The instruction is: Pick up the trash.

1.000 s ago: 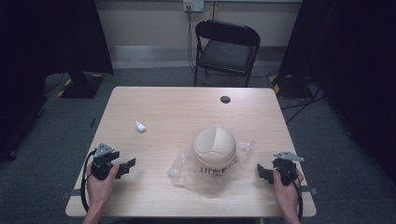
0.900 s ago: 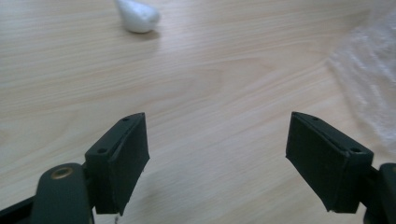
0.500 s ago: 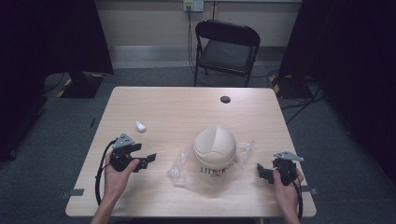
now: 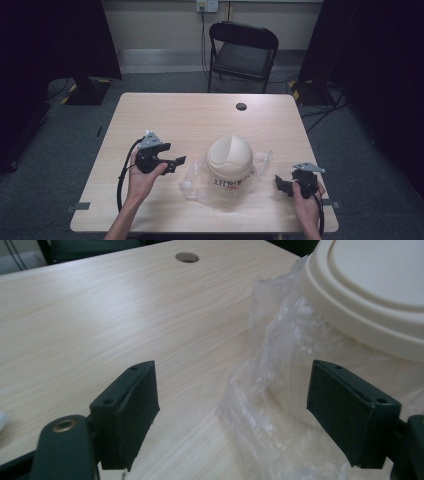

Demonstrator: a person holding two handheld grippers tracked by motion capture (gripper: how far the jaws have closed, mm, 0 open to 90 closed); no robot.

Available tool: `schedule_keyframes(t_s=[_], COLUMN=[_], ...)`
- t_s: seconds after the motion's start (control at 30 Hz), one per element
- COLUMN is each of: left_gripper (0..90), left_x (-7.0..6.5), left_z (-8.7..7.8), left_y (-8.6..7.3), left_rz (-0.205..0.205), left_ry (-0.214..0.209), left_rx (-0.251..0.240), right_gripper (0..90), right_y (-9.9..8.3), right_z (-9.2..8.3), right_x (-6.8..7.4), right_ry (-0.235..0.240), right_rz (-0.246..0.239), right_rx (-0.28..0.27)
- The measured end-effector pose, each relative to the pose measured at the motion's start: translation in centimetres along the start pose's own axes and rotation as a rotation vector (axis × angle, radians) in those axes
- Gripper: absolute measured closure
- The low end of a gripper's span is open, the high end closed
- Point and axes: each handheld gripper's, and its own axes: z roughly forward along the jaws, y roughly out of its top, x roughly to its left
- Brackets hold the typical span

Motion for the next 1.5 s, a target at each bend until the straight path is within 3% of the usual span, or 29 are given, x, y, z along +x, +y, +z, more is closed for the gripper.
schedule_keyframes(t_s=[0.23, 0.37, 0.47, 0.7, 0.93, 1.3, 1.5], left_gripper=[21.9, 21.8, 20.7, 17.7, 16.8, 16.8, 17.2], left_x=[-1.0, -1.2, -1.6, -2.4, -3.1, -4.4, -4.2], left_z=[1.6, 2.0, 2.3, 3.5, 4.7, 6.8, 7.7], left_y=[1.7, 2.6, 3.6, 4.8, 5.1, 5.6, 5.5], left_rz=[0.027, -0.001, 0.022, 0.045, 0.059, 0.113, 0.105], left_ry=[-0.058, -0.095, -0.094, -0.135, -0.141, -0.100, -0.101], left_rx=[0.017, -0.007, -0.008, 0.003, 0.023, 0.086, 0.119], right_gripper=[10.5, 10.5, 10.5, 10.5, 10.5, 10.5, 10.5], right_y=[0.0, 0.0, 0.0, 0.0, 0.0, 0.0, 0.0], right_z=[0.0, 0.0, 0.0, 0.0, 0.0, 0.0, 0.0], right_x=[0.0, 0.0, 0.0, 0.0, 0.0, 0.0, 0.0], right_ry=[0.001, 0.001, 0.001, 0.001, 0.001, 0.000, 0.000], right_rz=[-0.002, -0.002, -0.002, -0.002, -0.001, -0.002, -0.002], right_rx=[0.000, 0.000, 0.000, 0.000, 0.000, 0.000, 0.000])
